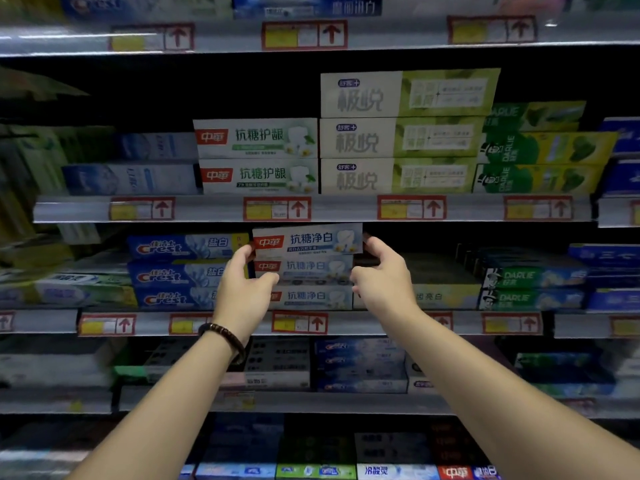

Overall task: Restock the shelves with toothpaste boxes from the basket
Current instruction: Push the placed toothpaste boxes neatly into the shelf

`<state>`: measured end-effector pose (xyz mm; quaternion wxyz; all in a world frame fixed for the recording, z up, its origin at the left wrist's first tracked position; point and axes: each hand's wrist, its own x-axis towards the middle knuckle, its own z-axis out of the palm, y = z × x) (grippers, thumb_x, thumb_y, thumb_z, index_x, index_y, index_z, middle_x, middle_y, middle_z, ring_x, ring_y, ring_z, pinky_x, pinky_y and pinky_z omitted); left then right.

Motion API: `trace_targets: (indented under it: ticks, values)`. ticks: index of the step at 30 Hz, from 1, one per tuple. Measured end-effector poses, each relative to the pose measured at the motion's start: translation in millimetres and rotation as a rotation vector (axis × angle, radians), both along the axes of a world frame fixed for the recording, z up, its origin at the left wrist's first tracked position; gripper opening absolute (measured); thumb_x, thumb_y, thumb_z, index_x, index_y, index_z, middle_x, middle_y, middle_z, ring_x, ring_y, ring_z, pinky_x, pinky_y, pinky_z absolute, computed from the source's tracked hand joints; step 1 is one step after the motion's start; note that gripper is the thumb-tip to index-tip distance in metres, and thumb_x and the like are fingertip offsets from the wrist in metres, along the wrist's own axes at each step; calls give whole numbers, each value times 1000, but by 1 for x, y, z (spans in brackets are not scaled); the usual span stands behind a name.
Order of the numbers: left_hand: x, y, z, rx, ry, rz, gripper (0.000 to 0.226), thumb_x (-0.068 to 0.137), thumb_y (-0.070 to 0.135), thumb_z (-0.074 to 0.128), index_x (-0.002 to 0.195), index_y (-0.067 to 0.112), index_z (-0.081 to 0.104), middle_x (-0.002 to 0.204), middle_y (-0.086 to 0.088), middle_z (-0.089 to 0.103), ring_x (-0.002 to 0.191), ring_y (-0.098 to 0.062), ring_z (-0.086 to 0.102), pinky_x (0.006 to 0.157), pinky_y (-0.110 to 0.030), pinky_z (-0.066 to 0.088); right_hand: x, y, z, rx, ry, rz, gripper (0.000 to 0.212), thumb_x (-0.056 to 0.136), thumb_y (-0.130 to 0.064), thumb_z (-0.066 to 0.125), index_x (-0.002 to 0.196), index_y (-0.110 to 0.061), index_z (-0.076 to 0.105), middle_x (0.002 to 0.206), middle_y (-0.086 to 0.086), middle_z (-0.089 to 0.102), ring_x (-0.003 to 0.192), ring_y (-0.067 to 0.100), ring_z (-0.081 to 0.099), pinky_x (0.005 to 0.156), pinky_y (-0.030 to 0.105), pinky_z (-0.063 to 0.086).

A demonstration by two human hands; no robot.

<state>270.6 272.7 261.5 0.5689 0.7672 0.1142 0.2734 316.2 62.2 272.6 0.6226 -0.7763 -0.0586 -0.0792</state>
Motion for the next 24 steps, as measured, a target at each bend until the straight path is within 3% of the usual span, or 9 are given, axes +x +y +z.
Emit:
trace_targets:
  ticks: [2,5,7,11,13,15,18,21,24]
  values:
    - [4,1,0,29,2,25,69,97,18,70,158,25,38,148,7,43,120,-13,54,101,-37,52,2,2,-1,-12,9,8,75,99,-8,62,164,-32,34,129,-1,70,83,18,75,64,28,60]
    - [7,0,1,74,16,61,71,98,19,69,161,18,35,151,2,39,125,-13,50,96,-32,46,6,5,-4,-11,19,22,74,98,-8,64,164,-30,36,109,-20,64,95,25,76,84,44,66]
    - [9,-2,1,103,28,75,72,99,21,68,162,16,32,154,0,37,129,-14,47,96,-30,43,10,6,-5,-22,17,25,74,97,-9,65,163,-30,38,111,-18,66,96,22,74,87,46,65]
    - [12,-1,2,142,45,97,73,97,25,69,160,13,33,154,-2,36,133,-19,46,100,-36,44,14,8,-5,-31,22,22,73,97,-11,66,163,-28,38,90,-20,57,101,29,73,87,54,63]
    - [12,-1,2,156,59,110,75,97,26,69,160,11,31,159,-2,33,145,-24,39,110,-41,40,14,9,-5,-44,22,23,72,98,-12,66,163,-26,37,91,-19,55,101,30,73,88,54,63]
    - [12,-1,3,172,79,117,74,97,27,69,159,11,32,160,-2,32,145,-24,39,108,-38,39,15,10,-3,-58,14,22,67,98,-14,67,159,-27,42,98,-17,61,96,25,73,87,52,64]
    - [13,-1,3,210,98,116,53,96,27,68,143,13,48,145,-2,39,121,-20,48,92,-33,39,17,11,-3,-71,6,18,58,97,-18,68,151,-27,49,107,-11,67,92,20,73,83,49,66]
    - [19,1,0,242,132,116,35,95,28,69,122,12,55,131,-3,39,110,-22,51,86,-34,42,18,12,-3,-85,8,29,42,98,-19,69,133,-34,51,102,-9,69,91,27,75,82,46,65]
    - [23,3,-1,256,195,123,45,92,35,70,129,14,53,138,-5,34,123,-31,50,99,-45,49,20,11,-3,-104,-4,39,31,98,-20,68,113,-39,49,101,-6,70,91,25,74,76,40,64]
